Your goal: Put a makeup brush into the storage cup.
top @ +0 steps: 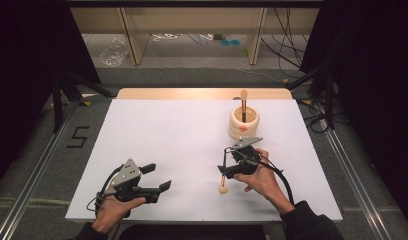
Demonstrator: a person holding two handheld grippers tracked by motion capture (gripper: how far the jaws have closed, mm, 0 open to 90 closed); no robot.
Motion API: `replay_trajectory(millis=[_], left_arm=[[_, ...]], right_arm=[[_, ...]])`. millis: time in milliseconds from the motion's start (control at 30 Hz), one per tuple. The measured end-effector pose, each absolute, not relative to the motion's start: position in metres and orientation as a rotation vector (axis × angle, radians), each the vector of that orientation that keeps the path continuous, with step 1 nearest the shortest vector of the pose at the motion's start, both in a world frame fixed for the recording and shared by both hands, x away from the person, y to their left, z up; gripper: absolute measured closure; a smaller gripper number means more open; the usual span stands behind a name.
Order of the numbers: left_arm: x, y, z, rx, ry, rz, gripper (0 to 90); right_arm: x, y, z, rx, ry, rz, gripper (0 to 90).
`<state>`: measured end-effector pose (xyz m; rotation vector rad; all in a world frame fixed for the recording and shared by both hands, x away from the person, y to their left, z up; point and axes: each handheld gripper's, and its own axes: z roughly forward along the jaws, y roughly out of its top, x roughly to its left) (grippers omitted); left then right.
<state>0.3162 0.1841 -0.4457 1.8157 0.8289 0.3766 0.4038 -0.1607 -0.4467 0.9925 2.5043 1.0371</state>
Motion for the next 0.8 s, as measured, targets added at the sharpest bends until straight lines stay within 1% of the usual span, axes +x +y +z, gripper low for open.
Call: replay_trajectory(millis=[233, 300, 467, 533, 800], left_arm=[[0.316, 0.184, -0.445, 1.814, 0.825, 0.377, 19.5], [0.316, 0.184, -0.445, 1.813, 0.824, 0.375, 19.4], [0.316, 0.183, -0.445, 1.817, 0.822, 0.371, 19.5], [0.316, 0.182, -0.445, 1.82, 0.821, 0.372, 19.5], [0.316, 0.181, -0.446, 1.825, 0.817, 0.365, 19.5]], right_arm=[[0.402, -0.157, -0.447, 1.03, 2.544, 0.997, 29.9], [0.403, -0.156, -0.45, 0.994, 2.541, 0.99, 30.8], [0.403, -0.153, -0.453, 1.005, 2.576, 0.901, 33.2], [0.406, -0.152, -0.457, 1.011, 2.59, 0.884, 35.3], [0.412, -0.141, -0.462, 0.996, 2.628, 0.798, 38.1]])
